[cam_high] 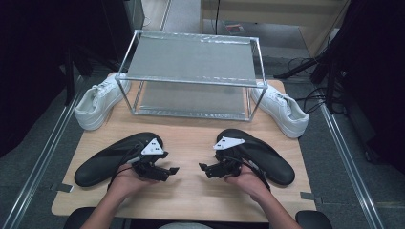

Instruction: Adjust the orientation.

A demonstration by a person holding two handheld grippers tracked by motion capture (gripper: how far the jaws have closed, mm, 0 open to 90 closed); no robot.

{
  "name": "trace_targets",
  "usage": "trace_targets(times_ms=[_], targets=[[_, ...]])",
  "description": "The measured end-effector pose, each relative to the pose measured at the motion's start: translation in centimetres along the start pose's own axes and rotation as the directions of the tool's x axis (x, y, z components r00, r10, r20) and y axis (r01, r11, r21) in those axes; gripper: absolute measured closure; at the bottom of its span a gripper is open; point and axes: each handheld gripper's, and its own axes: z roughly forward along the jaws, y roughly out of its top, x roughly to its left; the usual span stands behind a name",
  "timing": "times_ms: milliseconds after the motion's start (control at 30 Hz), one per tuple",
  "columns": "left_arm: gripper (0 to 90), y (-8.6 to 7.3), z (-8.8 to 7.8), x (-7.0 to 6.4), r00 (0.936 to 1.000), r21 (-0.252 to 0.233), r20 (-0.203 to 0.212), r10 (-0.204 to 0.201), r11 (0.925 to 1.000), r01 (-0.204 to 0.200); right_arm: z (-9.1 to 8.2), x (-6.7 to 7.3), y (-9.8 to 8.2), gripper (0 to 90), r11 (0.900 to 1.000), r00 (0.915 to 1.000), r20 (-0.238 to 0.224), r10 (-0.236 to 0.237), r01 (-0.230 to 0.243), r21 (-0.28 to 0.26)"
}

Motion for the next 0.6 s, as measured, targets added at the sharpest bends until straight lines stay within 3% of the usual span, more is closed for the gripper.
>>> trace_targets(times_ms=[67,267,467,600], targets=[[33.1,0.1,-0.1,0.1,1.0000,0.014,-0.004,-0.004,0.9999,0.004,-0.2,0.0,0.0,13.4,1.000,0.9997,-0.021,-0.014,0.014,0.011],[38.0,0.3,-0.2,-0.1,0.9993,0.013,0.009,0.038,0.9992,-0.038,-1.5,-0.3,0.3,13.3,0.999,0.9973,-0.051,-0.053,0.053,-0.005],[37.4,0.5,-0.3,-0.2,0.9974,0.032,0.023,0.069,0.9971,-0.070,-2.9,-0.2,0.3,20.0,0.995,0.9962,-0.035,-0.080,0.078,-0.059],[35.8,0.6,-0.4,0.0,0.9977,0.044,0.034,0.058,0.9973,-0.059,-3.5,-0.3,0.4,28.4,0.992,0.9951,-0.025,-0.096,0.093,-0.084]])
